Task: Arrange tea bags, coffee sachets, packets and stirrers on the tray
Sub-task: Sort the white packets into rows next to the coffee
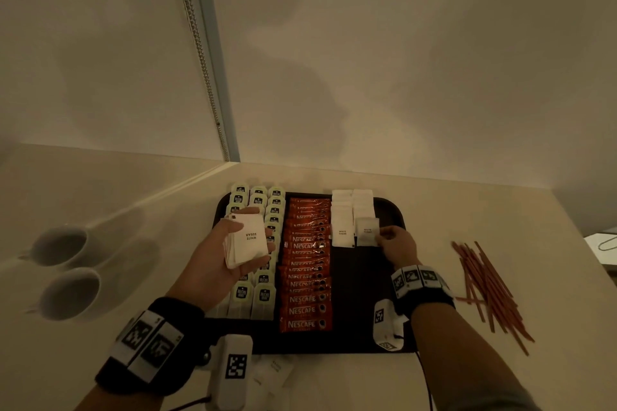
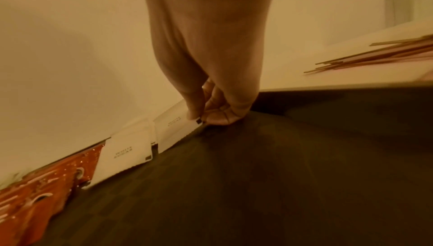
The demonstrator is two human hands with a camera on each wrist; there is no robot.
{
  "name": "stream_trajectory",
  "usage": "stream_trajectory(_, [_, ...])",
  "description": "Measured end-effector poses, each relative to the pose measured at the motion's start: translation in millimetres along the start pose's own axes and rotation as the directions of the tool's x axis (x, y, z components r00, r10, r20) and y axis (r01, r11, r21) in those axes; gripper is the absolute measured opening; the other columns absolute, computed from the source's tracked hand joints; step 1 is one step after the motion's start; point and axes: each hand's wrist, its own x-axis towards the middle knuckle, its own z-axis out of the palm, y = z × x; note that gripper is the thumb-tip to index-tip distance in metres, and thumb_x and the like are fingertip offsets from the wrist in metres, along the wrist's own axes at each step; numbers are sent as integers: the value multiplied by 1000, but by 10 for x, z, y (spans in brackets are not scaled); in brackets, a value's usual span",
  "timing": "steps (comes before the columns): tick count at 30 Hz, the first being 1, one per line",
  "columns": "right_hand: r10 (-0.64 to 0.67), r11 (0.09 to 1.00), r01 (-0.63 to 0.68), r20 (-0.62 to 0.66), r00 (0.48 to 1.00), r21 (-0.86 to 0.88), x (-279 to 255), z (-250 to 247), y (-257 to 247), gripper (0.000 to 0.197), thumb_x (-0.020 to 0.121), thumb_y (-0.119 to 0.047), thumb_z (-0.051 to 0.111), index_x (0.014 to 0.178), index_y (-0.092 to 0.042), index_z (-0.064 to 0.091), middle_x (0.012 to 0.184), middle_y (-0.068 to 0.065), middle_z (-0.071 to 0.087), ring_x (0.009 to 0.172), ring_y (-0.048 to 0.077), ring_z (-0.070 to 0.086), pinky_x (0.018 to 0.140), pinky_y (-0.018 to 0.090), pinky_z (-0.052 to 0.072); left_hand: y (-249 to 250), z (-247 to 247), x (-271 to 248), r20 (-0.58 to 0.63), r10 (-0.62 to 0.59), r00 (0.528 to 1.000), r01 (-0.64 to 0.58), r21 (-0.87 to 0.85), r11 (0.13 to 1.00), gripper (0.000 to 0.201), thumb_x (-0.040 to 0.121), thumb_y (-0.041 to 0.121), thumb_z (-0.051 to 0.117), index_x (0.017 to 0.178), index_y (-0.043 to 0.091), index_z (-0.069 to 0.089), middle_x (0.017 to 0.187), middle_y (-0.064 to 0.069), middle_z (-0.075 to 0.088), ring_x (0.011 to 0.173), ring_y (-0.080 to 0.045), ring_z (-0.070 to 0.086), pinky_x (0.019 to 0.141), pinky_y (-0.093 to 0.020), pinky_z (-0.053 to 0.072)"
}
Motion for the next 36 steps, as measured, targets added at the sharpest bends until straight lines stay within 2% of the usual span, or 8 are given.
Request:
stream_trajectory(10, [-29, 1000, 28, -121, 992, -9, -74, -2, -181, 20, 87, -13, 63, 104, -2, 60, 111, 16, 63, 103, 29, 57, 80, 27, 40, 7, 75, -9, -121, 44, 992, -44, 0, 999, 23, 96, 5, 45, 108, 11, 62, 100, -16, 69, 92, -34, 65, 64, -37, 60])
stream_trajectory(14, [-245, 948, 259, -92, 965, 186, -464, -77, -672, 17, 92, -20, 58, 106, -11, 60, 103, 4, 64, 81, 8, 57, 66, 17, 43, 6, 136, 4, -156, 89, 984, -76, 88, 993, 16, 93, 4, 51, 101, 12, 62, 94, -8, 67, 85, -24, 64, 56, -30, 59])
stream_trajectory(19, [-600, 770, 442, 287, 746, 460, -1155, -134, -1375, 20, 91, -35, 56, 102, -20, 66, 95, -5, 68, 85, 7, 65, 72, 21, 54, 4, 218, 27, -60, 161, 985, -137, 296, 945, 16, 92, 7, 56, 101, 19, 62, 91, -1, 71, 79, -13, 70, 50, -22, 53])
stream_trajectory(22, [-646, 744, 492, 302, 701, 451, -1305, -149, -1548, 15, 90, -28, 60, 98, -18, 68, 86, 0, 69, 76, 13, 65, 66, 23, 53, 12, 257, 31, -10, 223, 975, -204, 365, 908, 17, 91, 9, 59, 103, 20, 62, 88, 2, 72, 80, -12, 70, 49, -20, 50])
stream_trajectory(24, [-636, 735, 458, 274, 721, 500, -1326, -152, -1557, 14, 91, -23, 59, 97, -14, 67, 81, 0, 66, 70, 12, 61, 63, 21, 49, 19, 255, 26, -5, 262, 965, -242, 367, 898, 20, 87, 9, 63, 105, 19, 62, 87, 4, 73, 77, -10, 69, 49, -20, 49])
stream_trajectory(29, [-489, 621, -16, 402, 774, 784, -1444, -83, -1440, 9, 91, -7, 56, 100, -7, 57, 104, 12, 65, 92, 24, 63, 73, 28, 53, -13, 221, 5, -4, 332, 943, -307, 373, 876, 37, 79, 1, 70, 111, 17, 60, 94, -2, 71, 77, -12, 67, 51, -21, 49])
stream_trajectory(32, [-467, 692, -6, 454, 759, 722, -1548, -6, -1340, 23, 86, -11, 63, 108, -6, 58, 104, 14, 66, 93, 30, 62, 88, 45, 50, -5, 218, 6, -50, 412, 910, -347, 455, 820, 34, 78, 2, 73, 109, 13, 62, 95, -7, 69, 74, -14, 67, 47, -20, 48])
stream_trajectory(36, [-456, 671, -9, 422, 784, 742, -1624, 21, -1261, 34, 80, -19, 68, 111, -9, 59, 109, 17, 67, 97, 30, 65, 91, 48, 51, 36, 241, -25, 5, 472, 881, -385, 587, 713, 29, 76, 0, 75, 101, 10, 65, 86, -7, 67, 61, -8, 61, 42, -14, 43])
